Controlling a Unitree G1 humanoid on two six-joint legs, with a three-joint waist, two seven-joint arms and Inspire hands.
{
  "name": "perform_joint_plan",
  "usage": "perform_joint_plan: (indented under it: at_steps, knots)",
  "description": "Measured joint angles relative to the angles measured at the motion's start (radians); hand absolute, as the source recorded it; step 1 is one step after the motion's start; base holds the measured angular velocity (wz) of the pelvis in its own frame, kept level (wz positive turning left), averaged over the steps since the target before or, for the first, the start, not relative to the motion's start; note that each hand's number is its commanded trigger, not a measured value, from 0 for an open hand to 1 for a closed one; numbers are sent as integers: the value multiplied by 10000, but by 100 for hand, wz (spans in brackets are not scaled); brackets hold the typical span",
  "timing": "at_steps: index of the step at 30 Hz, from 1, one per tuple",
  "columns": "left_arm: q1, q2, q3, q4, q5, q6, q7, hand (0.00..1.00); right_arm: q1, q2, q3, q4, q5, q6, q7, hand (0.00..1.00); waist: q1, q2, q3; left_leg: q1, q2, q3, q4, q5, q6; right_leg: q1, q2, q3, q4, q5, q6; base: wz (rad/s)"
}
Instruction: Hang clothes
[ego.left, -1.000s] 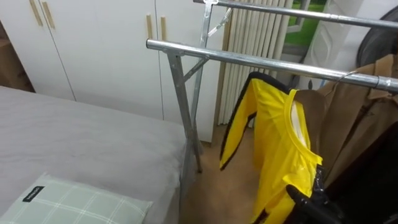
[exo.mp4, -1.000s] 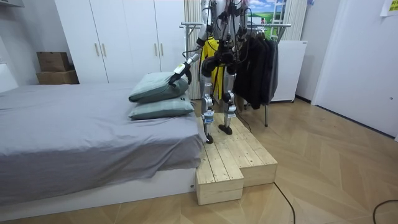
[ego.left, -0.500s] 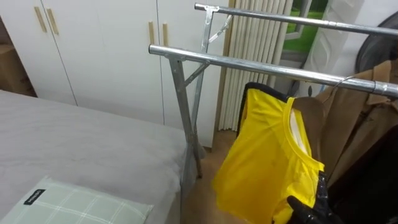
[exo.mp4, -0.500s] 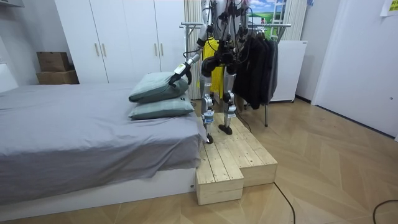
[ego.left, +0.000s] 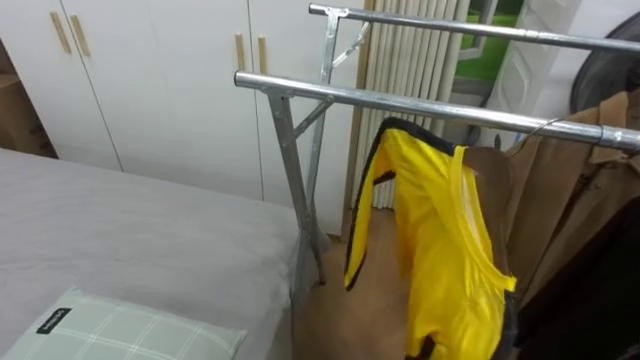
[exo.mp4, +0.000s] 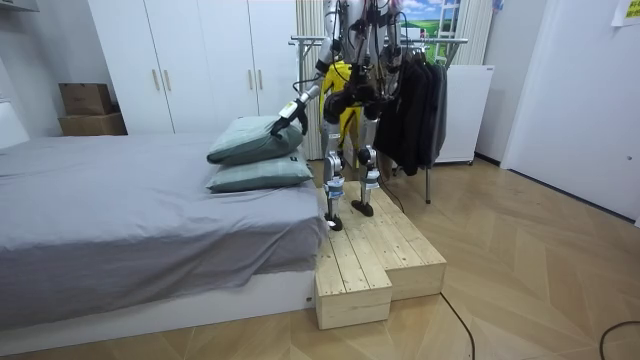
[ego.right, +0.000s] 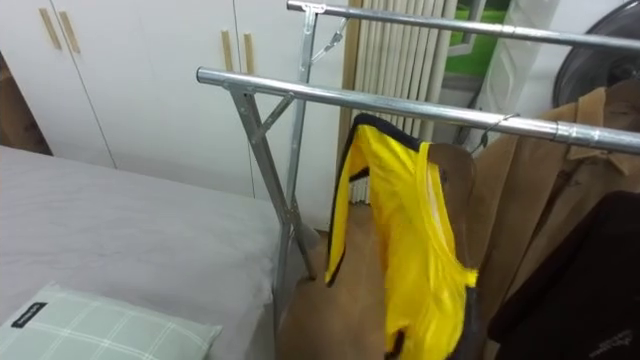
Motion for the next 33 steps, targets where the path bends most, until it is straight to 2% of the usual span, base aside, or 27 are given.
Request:
perform_joint_plan:
  at_steps: [3, 5, 9, 15, 24, 33]
  knots:
    - [-14, 4, -46, 381, -3, -324, 37, 0, -132, -24, 456, 385, -89, -60, -102, 0, -18, 24, 5, -16, 4, 25, -1, -7, 6, -39, 70, 213, 14, -9, 21, -5]
    - [-14, 3, -72, 435, -19, -345, 50, 0, -240, -11, 869, 681, -398, -11, -350, 0, -16, 27, 13, -8, 11, 31, -19, -10, 2, -38, 78, 215, 15, -12, 25, 0]
    - [-13, 3, -218, 446, -25, -345, 36, 0, -220, 7, 1487, 1089, -868, 208, -617, 0, -16, 54, 107, -8, 9, 68, -65, -17, 4, -62, 82, 240, -1, -19, 35, 0]
    - [-36, 4, -258, 444, -100, -403, 57, 0, -137, 9, 1546, 1172, -845, 219, -944, 0, -28, 69, 187, -114, 5, 48, -72, -22, 6, -165, 83, 237, -6, -33, 42, 0]
    - [-35, 3, -257, 445, -106, -404, 101, 0, 52, 5, 1517, 1334, -931, 190, -1158, 0, -50, 68, 186, -149, 5, -11, -79, -50, -7, -167, 75, 174, -10, -76, -9, 1]
    - [-36, -2, -251, 444, -174, -404, 231, 0, 264, 11, 1526, 1277, -2565, 175, -1304, 0, -64, -11, 175, -171, 2, -25, -81, -51, -3, -196, 77, 239, -3, -125, 31, 0]
